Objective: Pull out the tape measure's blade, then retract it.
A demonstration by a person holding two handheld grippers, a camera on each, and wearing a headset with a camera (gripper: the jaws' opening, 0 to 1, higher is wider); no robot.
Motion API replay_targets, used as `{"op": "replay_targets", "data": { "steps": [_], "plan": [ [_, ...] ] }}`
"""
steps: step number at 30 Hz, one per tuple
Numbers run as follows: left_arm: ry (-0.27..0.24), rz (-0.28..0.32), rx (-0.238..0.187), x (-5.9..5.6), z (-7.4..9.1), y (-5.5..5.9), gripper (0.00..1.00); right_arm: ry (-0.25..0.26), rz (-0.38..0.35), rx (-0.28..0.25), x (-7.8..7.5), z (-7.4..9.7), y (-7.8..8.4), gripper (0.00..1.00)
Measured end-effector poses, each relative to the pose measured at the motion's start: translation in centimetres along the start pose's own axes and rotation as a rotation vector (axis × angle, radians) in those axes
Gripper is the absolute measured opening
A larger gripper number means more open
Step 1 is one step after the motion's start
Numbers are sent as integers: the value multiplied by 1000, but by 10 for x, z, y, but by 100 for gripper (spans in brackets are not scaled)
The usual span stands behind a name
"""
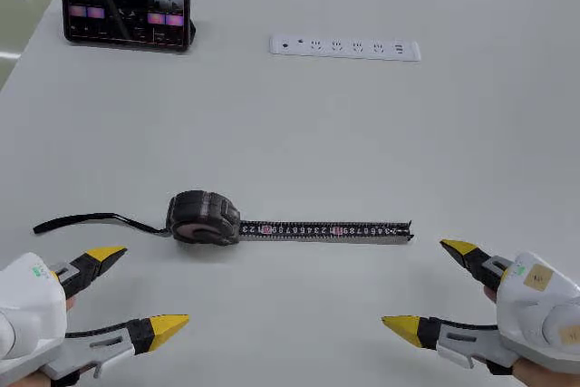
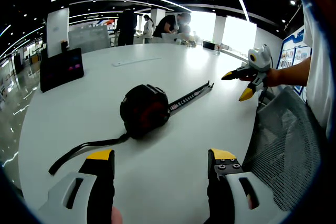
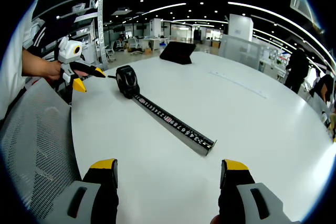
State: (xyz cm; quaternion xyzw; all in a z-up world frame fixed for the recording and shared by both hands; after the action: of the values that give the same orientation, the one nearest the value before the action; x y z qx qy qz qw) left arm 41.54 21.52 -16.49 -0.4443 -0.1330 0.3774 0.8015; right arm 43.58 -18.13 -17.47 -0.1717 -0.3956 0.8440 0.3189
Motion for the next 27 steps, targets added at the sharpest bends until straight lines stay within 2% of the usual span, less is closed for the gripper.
{"op": "replay_targets", "data": {
  "steps": [27],
  "plan": [
    [0, -2, -1, 1, 0, -2, 71, -4, 10, 1, 0, 0, -2, 79]
  ]
}}
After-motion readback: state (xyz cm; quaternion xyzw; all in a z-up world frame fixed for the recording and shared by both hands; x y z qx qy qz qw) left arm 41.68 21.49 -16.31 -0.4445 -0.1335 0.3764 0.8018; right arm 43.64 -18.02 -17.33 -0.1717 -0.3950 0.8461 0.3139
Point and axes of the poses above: the centre of the closed fingertips' face, and the gripper's own axes: z roughly backward along the fingers, x roughly to its left, y roughly out of its underside, the point moved 9 cm from there along z, roughly backward along the fingers, and after that the axes turned 3 degrees about y, right-handed, at the moved point
